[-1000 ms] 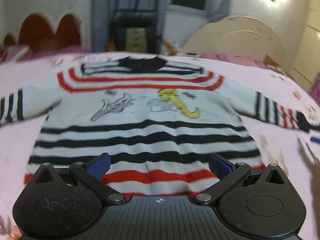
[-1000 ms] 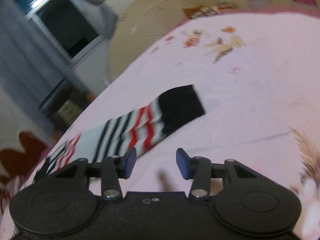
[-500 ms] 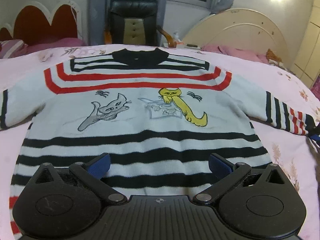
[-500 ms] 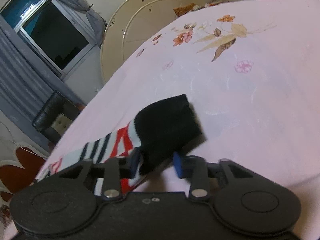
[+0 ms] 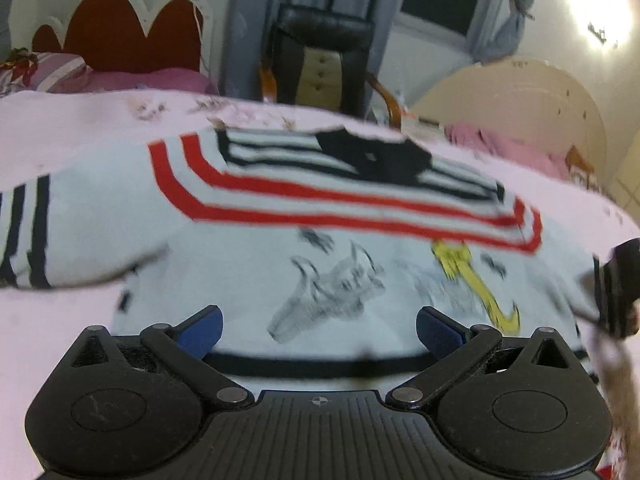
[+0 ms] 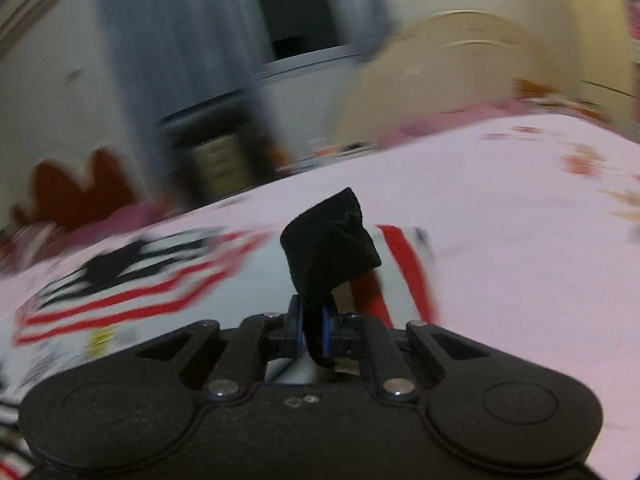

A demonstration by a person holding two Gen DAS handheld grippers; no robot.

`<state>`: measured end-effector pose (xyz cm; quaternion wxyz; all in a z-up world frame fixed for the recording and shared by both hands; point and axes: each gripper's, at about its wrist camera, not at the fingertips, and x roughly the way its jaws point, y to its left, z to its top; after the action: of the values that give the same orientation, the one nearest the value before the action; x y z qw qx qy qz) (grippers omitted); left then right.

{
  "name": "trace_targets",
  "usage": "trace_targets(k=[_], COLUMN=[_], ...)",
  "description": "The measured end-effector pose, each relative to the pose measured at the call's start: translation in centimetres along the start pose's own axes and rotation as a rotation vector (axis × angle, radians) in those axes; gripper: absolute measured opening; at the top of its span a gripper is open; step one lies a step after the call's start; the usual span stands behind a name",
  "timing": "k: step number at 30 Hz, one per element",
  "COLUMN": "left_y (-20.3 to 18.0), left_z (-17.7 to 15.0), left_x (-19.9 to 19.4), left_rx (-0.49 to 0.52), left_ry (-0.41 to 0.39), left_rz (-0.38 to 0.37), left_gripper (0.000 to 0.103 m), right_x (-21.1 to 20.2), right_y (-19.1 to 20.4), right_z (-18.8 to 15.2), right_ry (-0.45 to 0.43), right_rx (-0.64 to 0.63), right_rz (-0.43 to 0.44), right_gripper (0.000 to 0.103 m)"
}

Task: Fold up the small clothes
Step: 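Carry the sleeve across the sweater body while the left gripper grasps the other cuff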

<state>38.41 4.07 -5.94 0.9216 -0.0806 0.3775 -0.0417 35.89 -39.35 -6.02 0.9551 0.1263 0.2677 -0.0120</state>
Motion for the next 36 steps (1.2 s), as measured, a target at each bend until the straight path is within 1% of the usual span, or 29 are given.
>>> trace_targets(k=[2, 4, 9, 11, 13, 14, 15, 16, 17, 18, 20, 21, 23, 25, 26, 28, 30, 31, 32, 33, 34, 36], left_y=[1.4, 2.9, 6.8, 8.0, 8.7, 8.8, 8.8, 8.7, 8.4, 8.0, 6.7, 5.9, 4.2, 2.4, 1.5, -0.1, -1.1, -1.5, -1.7, -1.6, -1.5, -1.2], left_z=[0.7, 1.2, 1.7, 1.5, 1.3, 1.2, 1.2, 1.3, 1.3, 1.4, 1.8, 2.0, 2.2, 2.3, 2.3, 2.3, 2.3, 2.4, 2.6, 2.8, 3.1, 4.0], left_x=[-0.1, -0.4, -0.9, -1.1, -1.1, -1.0, -0.8, -0.4, -0.2, 0.0, 0.8, 1.5, 3.1, 5.0, 5.8, 7.4, 8.6, 9.1, 9.5, 9.9, 9.8, 8.7], left_rx=[-0.022, -0.035, -0.061, -0.068, -0.077, -0.083, -0.091, -0.097, -0.101, -0.105, -0.112, -0.121, -0.139, -0.131, -0.115, -0.078, -0.065, -0.064, -0.070, -0.091, -0.113, -0.098], left_ry=[-0.015, -0.025, -0.027, -0.026, -0.025, -0.028, -0.029, -0.027, -0.027, -0.030, -0.034, -0.017, 0.014, 0.061, 0.086, 0.116, 0.120, 0.115, 0.121, 0.140, 0.132, 0.069], left_rz=[-0.016, -0.016, 0.000, -0.011, -0.030, -0.038, -0.056, -0.078, -0.097, -0.118, -0.170, -0.202, -0.272, -0.306, -0.314, -0.304, -0.311, -0.321, -0.335, -0.359, -0.370, -0.368], left_gripper=[0.103, 0.103, 0.103, 0.103, 0.103, 0.103, 0.103, 0.102, 0.102, 0.102, 0.084, 0.077, 0.077, 0.077, 0.077, 0.077, 0.076, 0.060, 0.038, 0.005, 0.004, 0.004], right_x=[1.4, 3.1, 6.2, 7.4, 8.3, 8.5, 8.3, 8.0, 7.5, 6.7, 5.2, 4.4, 3.2, 2.0, 1.4, 0.3, -0.3, -0.4, -0.7, -0.7, -0.7, -0.2], right_y=[4.2, 8.4, 17.0, 19.4, 21.1, 21.7, 22.2, 22.3, 22.3, 22.3, 21.8, 20.9, 19.1, 16.9, 15.8, 13.7, 12.1, 11.4, 10.4, 9.6, 8.7, 7.0], right_z=[-0.7, -1.6, -3.5, -4.1, -5.4, -5.9, -6.2, -6.3, -6.4, -6.4, -6.4, -6.2, -5.7, -5.4, -5.3, -5.2, -5.2, -5.2, -5.3, -5.3, -5.3, -5.5], right_ry=[0.031, 0.068, 0.126, 0.154, 0.180, 0.182, 0.160, 0.154, 0.151, 0.138, 0.097, 0.090, 0.082, 0.074, 0.070, 0.068, 0.067, 0.067, 0.066, 0.066, 0.066, 0.061], right_rx=[-0.035, -0.051, -0.101, -0.111, -0.143, -0.161, -0.181, -0.195, -0.205, -0.208, -0.202, -0.178, -0.101, -0.031, -0.002, 0.053, 0.100, 0.123, 0.150, 0.179, 0.220, 0.308], right_rz=[0.077, 0.147, 0.253, 0.279, 0.273, 0.261, 0.258, 0.265, 0.276, 0.281, 0.279, 0.277, 0.273, 0.249, 0.237, 0.216, 0.209, 0.207, 0.202, 0.198, 0.196, 0.196], right_gripper=[0.009, 0.009, 0.009, 0.009, 0.011, 0.014, 0.022, 0.034, 0.039, 0.047, 0.048, 0.048, 0.048, 0.048, 0.048, 0.048, 0.048, 0.048, 0.048, 0.048, 0.048, 0.049])
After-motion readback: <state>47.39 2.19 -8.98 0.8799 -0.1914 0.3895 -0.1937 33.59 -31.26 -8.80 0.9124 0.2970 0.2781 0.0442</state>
